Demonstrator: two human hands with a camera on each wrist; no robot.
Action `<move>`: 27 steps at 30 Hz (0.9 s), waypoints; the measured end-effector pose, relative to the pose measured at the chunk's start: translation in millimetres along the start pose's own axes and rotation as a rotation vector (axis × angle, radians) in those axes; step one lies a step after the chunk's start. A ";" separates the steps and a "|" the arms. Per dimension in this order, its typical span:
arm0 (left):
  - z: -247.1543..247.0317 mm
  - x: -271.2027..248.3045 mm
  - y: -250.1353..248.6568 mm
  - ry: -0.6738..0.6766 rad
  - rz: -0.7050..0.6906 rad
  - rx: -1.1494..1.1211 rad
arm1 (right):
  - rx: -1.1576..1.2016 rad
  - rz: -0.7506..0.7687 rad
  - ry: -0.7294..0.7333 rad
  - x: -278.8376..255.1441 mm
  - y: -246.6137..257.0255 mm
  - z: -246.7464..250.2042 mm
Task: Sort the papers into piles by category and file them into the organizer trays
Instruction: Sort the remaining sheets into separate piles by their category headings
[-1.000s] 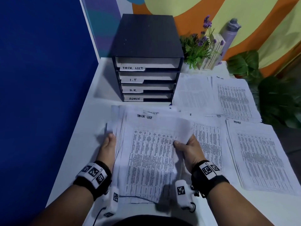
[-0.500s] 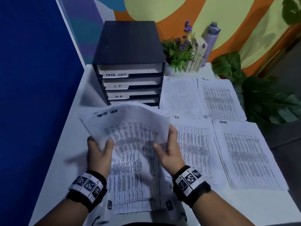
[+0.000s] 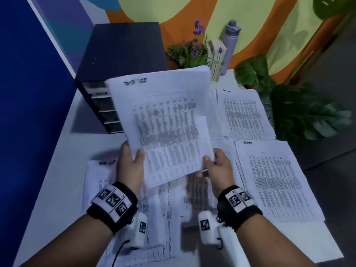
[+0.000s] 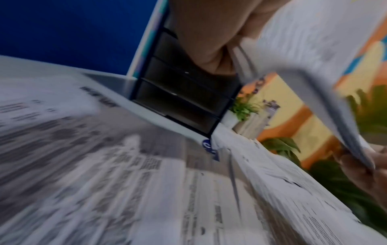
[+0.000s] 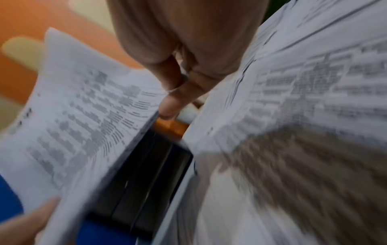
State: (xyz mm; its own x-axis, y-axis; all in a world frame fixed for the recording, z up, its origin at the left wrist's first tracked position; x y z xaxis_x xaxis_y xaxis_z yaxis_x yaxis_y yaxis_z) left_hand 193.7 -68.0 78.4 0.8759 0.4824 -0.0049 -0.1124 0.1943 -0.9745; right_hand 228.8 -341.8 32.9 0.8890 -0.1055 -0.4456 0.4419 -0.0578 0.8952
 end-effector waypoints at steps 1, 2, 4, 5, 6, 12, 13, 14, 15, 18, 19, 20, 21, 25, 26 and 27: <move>-23.4 1.8 -0.8 0.100 0.001 -0.002 | 0.023 0.004 -0.066 9.0 8.0 21.8; -45.9 2.5 0.5 0.196 -0.007 0.025 | 0.027 0.015 -0.126 18.4 16.5 44.3; -87.7 -0.3 6.1 0.368 -0.033 0.134 | 0.029 0.035 -0.228 37.8 33.3 89.6; -105.0 -2.9 11.6 0.429 -0.029 0.203 | 0.038 0.036 -0.274 47.5 39.8 112.2; -119.3 -3.6 20.7 0.472 -0.026 0.282 | 0.054 0.029 -0.321 58.1 43.8 134.0; -167.4 -1.7 63.2 0.559 0.022 0.722 | -0.018 -0.024 -0.516 117.5 50.0 231.0; -169.8 -1.0 67.2 0.548 0.036 0.737 | -0.032 -0.032 -0.540 125.1 47.5 242.0; -171.3 -0.2 71.9 0.538 0.050 0.750 | -0.038 -0.039 -0.564 131.6 44.4 251.6; -171.4 0.4 75.3 0.526 0.062 0.760 | -0.043 -0.047 -0.584 136.8 41.7 258.9; -169.3 -1.1 86.3 0.513 0.113 0.809 | -0.050 -0.053 -0.613 149.5 36.9 271.7; -169.3 -2.1 88.4 0.513 0.123 0.818 | -0.056 -0.054 -0.609 154.5 36.0 273.3; -168.9 -3.0 90.2 0.513 0.131 0.821 | -0.056 -0.052 -0.604 159.8 34.8 274.7; -168.4 -4.0 91.4 0.512 0.133 0.822 | -0.055 -0.050 -0.600 165.2 33.6 276.0; -164.7 -7.1 91.7 0.478 0.119 0.820 | -0.073 -0.028 -0.577 184.5 34.5 276.9; -163.4 -8.1 92.3 0.470 0.118 0.812 | -0.102 -0.027 -0.580 188.9 35.4 277.4; -162.0 -9.1 92.8 0.465 0.120 0.805 | -0.134 -0.031 -0.579 191.9 36.8 276.8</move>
State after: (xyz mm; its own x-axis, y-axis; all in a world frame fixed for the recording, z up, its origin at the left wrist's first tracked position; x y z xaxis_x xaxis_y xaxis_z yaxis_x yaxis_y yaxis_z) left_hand 251.3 -192.7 -48.3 0.9174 0.1818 -0.3541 -0.3532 0.7819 -0.5137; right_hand 382.4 -639.0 -21.0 0.6819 -0.6324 -0.3676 0.5112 0.0526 0.8578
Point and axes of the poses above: each hand's wrist, its own x-axis towards the middle knuckle, its own z-axis out of the back of the hand, y = z × x, the point moved 10 cm from there along x, towards the middle knuckle, and after that the axes turned 7 degrees about -z, right-handed, at the moved point
